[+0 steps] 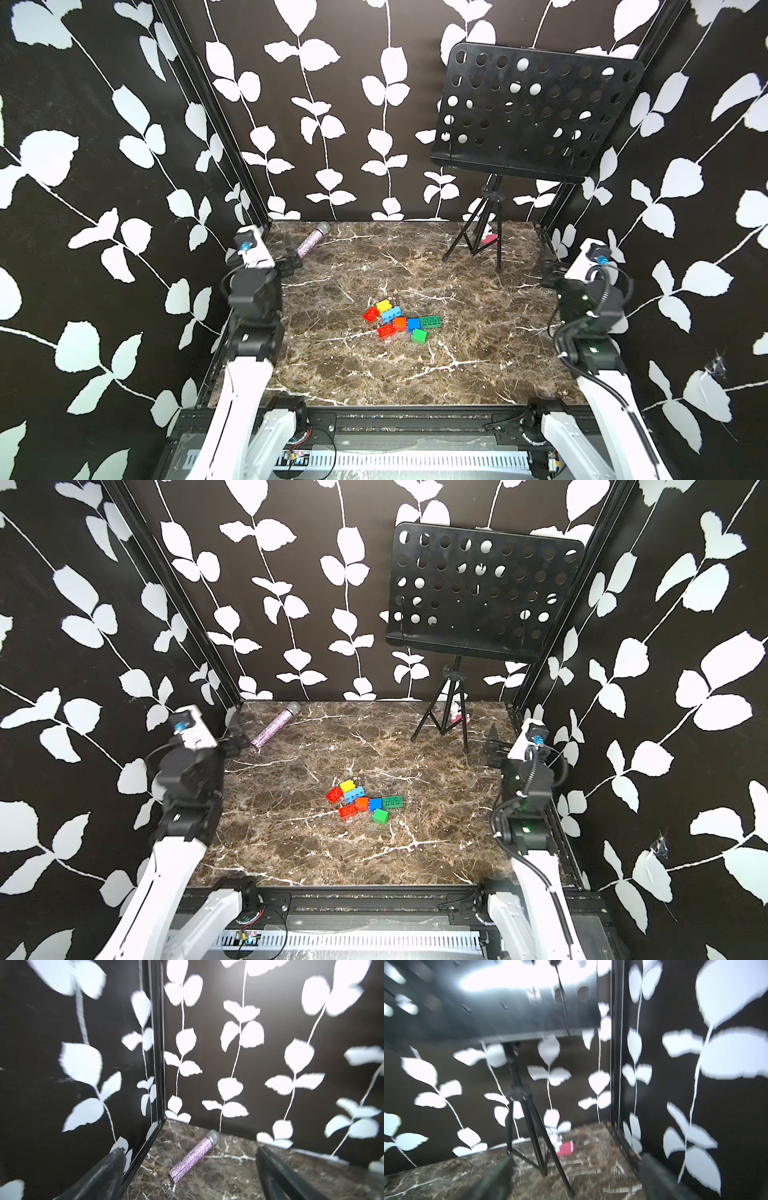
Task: Assemble the letter r with lego
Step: Pick up the lego brick from the center of the board.
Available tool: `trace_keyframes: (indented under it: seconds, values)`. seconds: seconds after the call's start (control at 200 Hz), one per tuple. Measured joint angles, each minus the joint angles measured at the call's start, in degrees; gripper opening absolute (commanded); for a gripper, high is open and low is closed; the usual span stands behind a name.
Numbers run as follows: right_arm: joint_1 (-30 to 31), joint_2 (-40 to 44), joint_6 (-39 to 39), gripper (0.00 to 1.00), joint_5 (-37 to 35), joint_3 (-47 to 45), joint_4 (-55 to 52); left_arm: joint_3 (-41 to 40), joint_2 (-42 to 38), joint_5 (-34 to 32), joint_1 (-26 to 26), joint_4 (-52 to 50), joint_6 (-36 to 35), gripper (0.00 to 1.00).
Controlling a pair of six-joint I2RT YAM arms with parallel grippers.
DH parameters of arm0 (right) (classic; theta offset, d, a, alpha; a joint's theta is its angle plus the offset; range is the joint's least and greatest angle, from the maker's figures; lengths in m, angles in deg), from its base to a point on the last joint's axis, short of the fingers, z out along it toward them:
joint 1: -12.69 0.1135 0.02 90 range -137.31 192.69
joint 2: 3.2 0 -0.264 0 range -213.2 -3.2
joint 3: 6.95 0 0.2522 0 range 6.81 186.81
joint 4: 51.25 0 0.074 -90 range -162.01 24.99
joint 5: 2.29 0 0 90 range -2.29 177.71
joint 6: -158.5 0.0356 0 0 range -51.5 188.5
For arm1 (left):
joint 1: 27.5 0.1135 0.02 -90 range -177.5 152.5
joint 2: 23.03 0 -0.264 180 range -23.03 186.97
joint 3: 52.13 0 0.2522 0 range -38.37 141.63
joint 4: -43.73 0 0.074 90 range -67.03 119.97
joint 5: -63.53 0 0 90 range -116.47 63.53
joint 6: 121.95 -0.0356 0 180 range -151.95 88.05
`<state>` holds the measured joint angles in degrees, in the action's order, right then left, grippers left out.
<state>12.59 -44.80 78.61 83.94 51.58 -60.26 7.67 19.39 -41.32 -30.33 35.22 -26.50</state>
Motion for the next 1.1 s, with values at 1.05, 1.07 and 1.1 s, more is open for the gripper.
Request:
trace_keyframes:
  seconds: [1.05,1.07,1.1]
  values:
    - [33.22,-57.31,-2.08,0.49,20.59,22.27,-34.67,3.28,36.48,4.2,-31.17,-18.53,17.4,0.78]
    - [33.22,-57.09,-1.81,0.49,20.52,21.68,-34.62,3.34,36.98,4.52,-31.17,-18.56,17.51,0.77]
    - [33.22,-56.41,-1.46,0.48,20.37,20.61,-34.64,3.5,37.99,4.98,-31.17,-18.56,17.7,0.77]
